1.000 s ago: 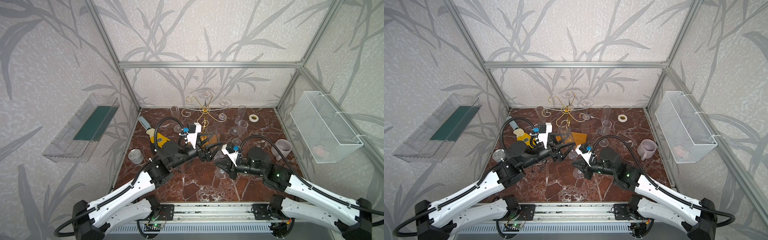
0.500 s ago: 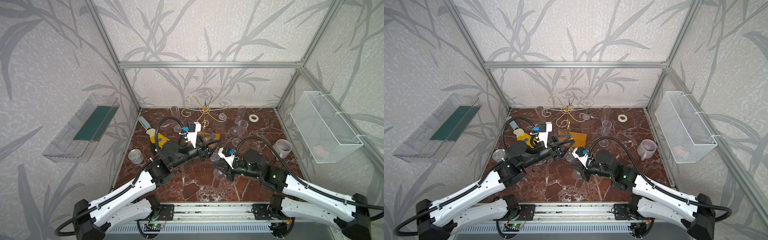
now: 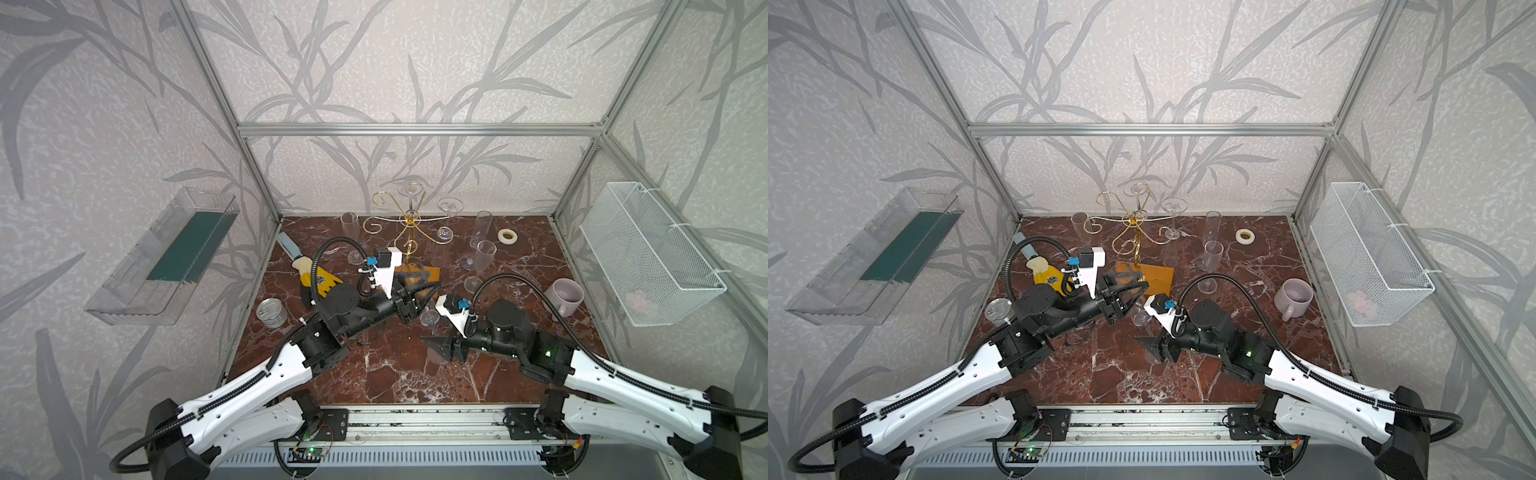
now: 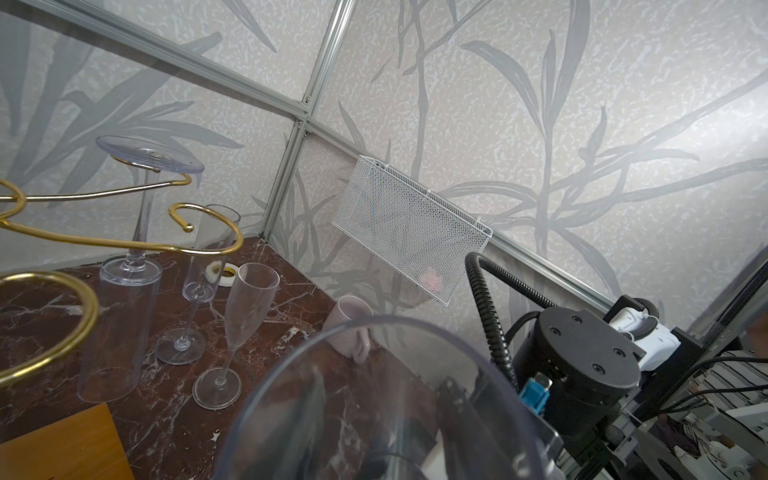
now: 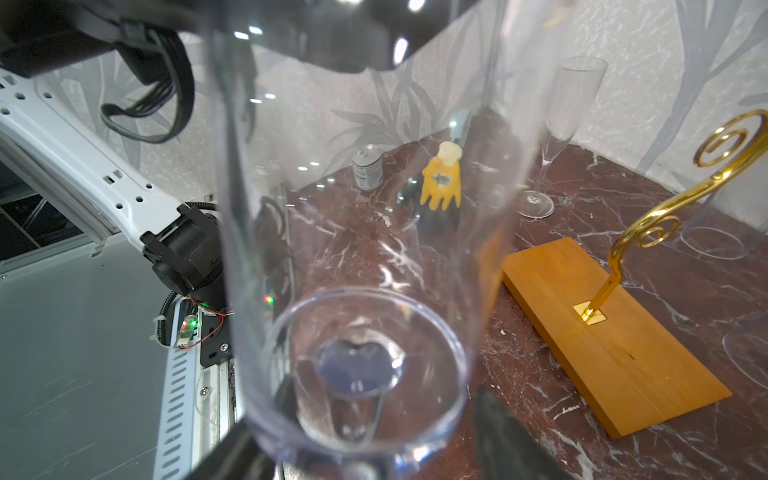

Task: Take the wine glass off the wine glass rack
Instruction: Pick up the wine glass from the wine glass rack, then place the wine glass at the top-left of the table.

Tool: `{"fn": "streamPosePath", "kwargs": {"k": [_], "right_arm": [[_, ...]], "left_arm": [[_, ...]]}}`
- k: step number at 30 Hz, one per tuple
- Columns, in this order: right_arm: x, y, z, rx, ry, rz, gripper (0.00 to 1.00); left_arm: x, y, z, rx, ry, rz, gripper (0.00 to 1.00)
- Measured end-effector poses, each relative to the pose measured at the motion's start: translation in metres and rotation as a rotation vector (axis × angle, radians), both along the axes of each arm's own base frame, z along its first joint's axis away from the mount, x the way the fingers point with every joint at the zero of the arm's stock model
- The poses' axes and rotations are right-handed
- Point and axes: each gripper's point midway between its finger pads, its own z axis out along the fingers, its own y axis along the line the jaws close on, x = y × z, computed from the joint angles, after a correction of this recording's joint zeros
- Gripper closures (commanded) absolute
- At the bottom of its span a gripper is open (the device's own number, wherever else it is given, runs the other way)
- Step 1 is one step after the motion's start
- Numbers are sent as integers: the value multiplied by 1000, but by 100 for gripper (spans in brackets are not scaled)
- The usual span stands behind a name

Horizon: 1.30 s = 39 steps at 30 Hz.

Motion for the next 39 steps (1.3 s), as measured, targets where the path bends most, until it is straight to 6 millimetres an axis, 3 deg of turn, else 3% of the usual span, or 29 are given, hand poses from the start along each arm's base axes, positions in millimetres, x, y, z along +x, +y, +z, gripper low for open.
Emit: {"fn": "streamPosePath", "kwargs": {"k": [8, 18, 34, 39], "right_arm": [[17, -23, 6, 0, -75, -141, 1], [25, -50, 28, 27, -165, -256, 1], [27, -68, 30, 4, -189, -314, 1], [28, -71, 30, 3, -192, -327, 1]], "left_arm": [[-2, 15, -4, 32, -33, 53, 59], [-1, 43, -31, 141, -70, 173, 60], [25, 130, -85, 349, -206, 639, 61], [38, 146, -89, 439, -257, 749, 61]]}}
